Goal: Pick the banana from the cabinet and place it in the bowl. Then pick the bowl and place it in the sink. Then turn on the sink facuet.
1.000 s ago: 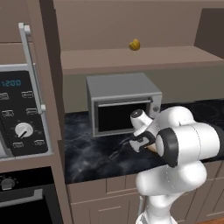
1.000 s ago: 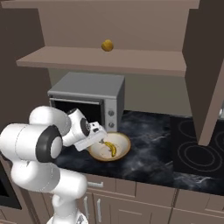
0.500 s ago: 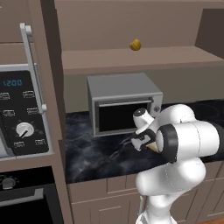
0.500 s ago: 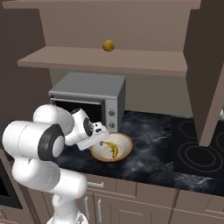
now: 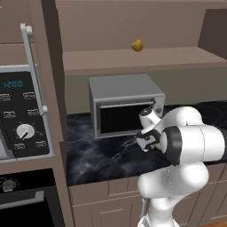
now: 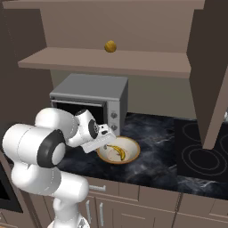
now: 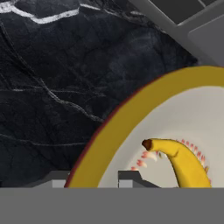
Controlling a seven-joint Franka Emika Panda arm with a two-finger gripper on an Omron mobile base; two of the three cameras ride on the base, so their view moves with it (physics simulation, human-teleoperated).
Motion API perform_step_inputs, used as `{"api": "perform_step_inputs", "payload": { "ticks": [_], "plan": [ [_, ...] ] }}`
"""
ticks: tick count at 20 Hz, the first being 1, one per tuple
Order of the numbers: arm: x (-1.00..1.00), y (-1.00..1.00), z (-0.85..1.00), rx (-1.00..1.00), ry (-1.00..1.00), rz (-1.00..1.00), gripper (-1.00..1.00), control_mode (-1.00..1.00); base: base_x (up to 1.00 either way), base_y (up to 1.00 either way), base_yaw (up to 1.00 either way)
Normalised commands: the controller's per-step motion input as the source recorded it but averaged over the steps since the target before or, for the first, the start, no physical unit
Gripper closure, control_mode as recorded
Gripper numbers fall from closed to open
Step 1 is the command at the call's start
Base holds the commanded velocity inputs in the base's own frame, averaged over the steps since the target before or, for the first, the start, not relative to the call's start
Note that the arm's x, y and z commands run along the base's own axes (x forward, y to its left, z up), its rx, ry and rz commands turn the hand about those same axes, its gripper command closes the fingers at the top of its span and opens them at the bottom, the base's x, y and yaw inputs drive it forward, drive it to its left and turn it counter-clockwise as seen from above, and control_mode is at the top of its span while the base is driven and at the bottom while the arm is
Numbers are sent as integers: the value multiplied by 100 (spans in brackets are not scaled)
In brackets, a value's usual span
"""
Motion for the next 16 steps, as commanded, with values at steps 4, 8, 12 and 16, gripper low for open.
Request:
{"api": "perform_step_inputs", "payload": {
  "ticks": [4, 8, 12, 16],
  "plan": [
    [-37, 0, 5, -4, -12, 0, 100, -100, 0, 0, 0],
    [-41, 0, 49, -6, -13, 0, 100, -100, 0, 0, 0],
    [-48, 0, 90, -6, -10, 1, 100, -100, 0, 0, 0],
    [-35, 0, 100, -3, 0, 5, 100, -100, 0, 0, 0]
  ]
}}
